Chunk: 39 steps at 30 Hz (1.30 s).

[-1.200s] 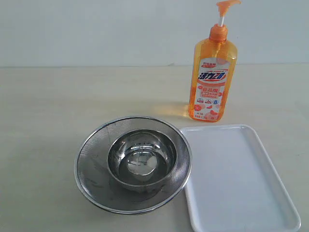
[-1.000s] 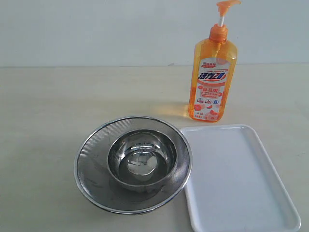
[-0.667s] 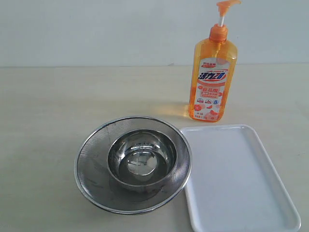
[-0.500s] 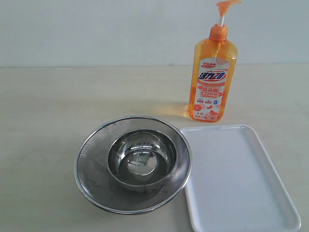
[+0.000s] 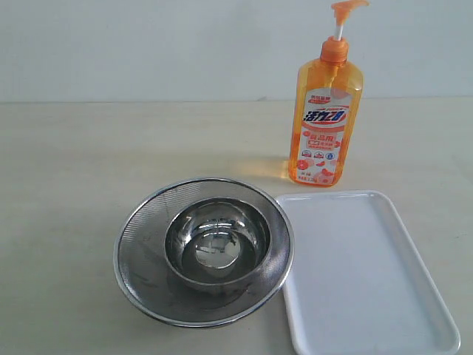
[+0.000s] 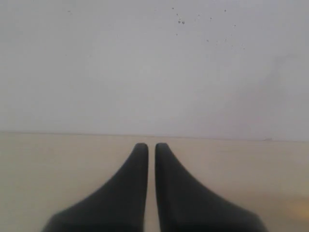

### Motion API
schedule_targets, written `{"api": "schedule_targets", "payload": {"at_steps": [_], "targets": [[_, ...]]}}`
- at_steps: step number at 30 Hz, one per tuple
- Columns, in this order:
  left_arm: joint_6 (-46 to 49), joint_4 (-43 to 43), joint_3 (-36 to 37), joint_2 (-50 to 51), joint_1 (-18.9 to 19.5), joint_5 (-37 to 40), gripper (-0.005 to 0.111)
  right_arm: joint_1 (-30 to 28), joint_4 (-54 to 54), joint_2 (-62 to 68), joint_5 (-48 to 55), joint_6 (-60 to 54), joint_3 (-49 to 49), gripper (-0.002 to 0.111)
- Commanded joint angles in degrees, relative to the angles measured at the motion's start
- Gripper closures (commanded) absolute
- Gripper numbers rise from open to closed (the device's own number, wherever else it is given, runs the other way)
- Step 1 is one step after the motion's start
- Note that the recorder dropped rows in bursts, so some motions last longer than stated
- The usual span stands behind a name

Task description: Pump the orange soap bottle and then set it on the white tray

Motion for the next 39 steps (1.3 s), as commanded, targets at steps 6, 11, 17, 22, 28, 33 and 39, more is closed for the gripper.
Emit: {"api": "schedule_targets", "payload": {"at_steps": [6,11,17,22,28,33,39], "targets": [[-2.56,-0.64,-0.43,1.35,0.04,-4.86,0.102,-0.31,0.11,-0.28,-0.74,-0.13,-0.01,0.108],[-10.72,-0.64,-0.43,1.92,0.04,-8.39,0.102,-0.31,0.11,-0.28,-0.74,-0.13,-0.01,0.108],[-11.06,21.99,-0.53,14.23,-6.43,-27.71,0.102,0.59,0.11,-0.28,-0.72,-0.13,-0.01,0.108],[-14.23,34.04,-8.86,31.2,-6.86,-42.66,0.102,0.59,0.11,-0.28,-0.72,-0.13,-0.01,0.108],[-16.02,41.62,-29.98,56.15,-6.33,-42.08,0.102,0.59,0.11,-0.28,-0.72,-0.13,-0.01,0.108],[-40.63,67.61,-45.78,70.2,-6.33,-43.05,0.102,0.59,0.11,-0.28,-0.72,-0.13,-0.01,0.108],[-62.05,97.37,-56.43,83.18,-6.19,-62.11,0.102,0.59,0.11,-0.28,-0.72,-0.13,-0.01,0.108]]}}
